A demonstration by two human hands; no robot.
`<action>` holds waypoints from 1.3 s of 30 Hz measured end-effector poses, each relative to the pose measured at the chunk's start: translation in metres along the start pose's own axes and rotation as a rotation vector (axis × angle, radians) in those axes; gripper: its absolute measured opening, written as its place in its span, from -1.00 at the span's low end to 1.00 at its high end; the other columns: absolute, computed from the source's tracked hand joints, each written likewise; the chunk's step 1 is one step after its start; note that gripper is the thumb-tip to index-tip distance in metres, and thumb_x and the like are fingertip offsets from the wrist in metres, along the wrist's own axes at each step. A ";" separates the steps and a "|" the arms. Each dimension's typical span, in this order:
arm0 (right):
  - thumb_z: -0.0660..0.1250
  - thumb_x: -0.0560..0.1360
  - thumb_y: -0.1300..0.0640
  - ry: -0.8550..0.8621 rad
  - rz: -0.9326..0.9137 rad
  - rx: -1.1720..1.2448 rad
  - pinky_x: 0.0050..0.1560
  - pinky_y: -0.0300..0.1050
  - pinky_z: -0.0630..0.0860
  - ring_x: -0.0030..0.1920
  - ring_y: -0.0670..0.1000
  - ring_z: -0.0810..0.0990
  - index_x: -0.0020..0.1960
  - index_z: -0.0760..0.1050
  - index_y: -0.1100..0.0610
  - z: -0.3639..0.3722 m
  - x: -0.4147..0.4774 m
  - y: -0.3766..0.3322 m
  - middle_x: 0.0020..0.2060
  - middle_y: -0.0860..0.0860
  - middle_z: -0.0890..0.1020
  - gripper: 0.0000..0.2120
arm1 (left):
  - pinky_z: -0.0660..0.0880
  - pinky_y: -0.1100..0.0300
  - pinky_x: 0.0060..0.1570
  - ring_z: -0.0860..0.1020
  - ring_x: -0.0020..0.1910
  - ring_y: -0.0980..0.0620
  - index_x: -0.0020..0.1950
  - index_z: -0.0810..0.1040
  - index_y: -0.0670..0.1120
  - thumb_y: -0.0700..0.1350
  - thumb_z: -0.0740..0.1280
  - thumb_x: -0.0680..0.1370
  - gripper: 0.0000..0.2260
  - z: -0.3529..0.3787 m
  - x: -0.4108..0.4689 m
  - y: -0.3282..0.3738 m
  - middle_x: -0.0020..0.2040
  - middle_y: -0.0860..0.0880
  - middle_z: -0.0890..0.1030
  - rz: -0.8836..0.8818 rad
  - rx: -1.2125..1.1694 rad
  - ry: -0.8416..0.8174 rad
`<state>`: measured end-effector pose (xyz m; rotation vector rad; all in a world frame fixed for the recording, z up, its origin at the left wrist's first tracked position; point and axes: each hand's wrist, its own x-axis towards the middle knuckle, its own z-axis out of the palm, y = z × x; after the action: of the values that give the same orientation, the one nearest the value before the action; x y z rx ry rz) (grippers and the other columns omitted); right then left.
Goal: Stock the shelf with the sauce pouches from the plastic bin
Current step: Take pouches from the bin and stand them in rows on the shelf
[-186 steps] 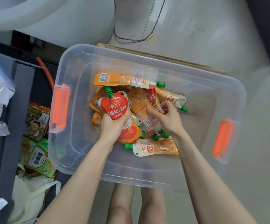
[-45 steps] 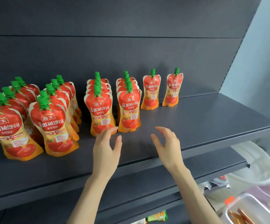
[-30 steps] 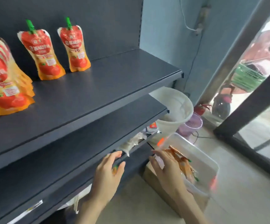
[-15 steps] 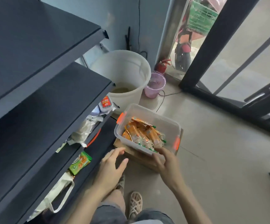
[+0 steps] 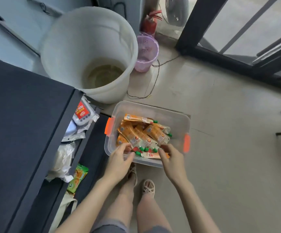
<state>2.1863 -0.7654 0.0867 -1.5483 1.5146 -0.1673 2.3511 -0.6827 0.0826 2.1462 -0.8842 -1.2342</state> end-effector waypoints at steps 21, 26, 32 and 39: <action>0.31 0.53 0.05 0.031 0.279 0.028 0.43 0.10 0.19 0.42 0.10 0.23 0.42 0.29 0.12 0.146 0.192 0.172 0.41 0.08 0.36 -0.50 | 0.27 -0.02 0.33 0.31 0.38 -0.12 0.49 0.10 -0.07 0.04 0.44 0.43 -0.24 0.131 0.214 -0.148 0.40 -0.13 0.25 -0.535 -0.144 0.193; 0.34 0.49 -0.10 0.050 0.311 -0.102 0.45 0.13 0.08 0.45 0.12 0.18 0.47 0.22 0.06 0.149 0.210 0.203 0.44 0.09 0.28 -0.37 | 0.29 0.01 0.32 0.32 0.36 -0.12 0.45 0.14 -0.10 0.01 0.52 0.35 -0.19 0.149 0.230 -0.157 0.37 -0.14 0.28 -0.564 -0.192 0.383; 0.46 0.35 -0.16 0.029 0.338 -0.145 0.35 0.04 0.10 0.29 0.14 0.30 0.17 0.38 0.05 0.145 0.230 0.218 0.20 0.08 0.38 -0.48 | 0.41 -0.06 0.28 0.44 0.25 -0.06 0.35 0.12 -0.06 0.01 0.58 0.26 -0.15 0.154 0.236 -0.163 0.32 -0.11 0.39 -0.585 -0.281 0.425; 0.43 0.36 -0.19 -0.116 0.237 -0.130 0.00 -0.13 0.00 0.02 0.03 0.43 -0.06 0.41 -0.07 0.129 0.234 0.207 -0.10 -0.06 0.58 -0.69 | 0.41 -0.07 0.26 0.44 0.27 -0.08 0.36 0.15 -0.03 0.15 0.51 0.31 -0.21 0.151 0.232 -0.158 0.31 -0.07 0.42 -0.610 -0.243 0.328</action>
<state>2.1770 -0.8569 -0.2385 -1.4379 1.6280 0.1573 2.3498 -0.7674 -0.2248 2.3912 0.0721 -1.1215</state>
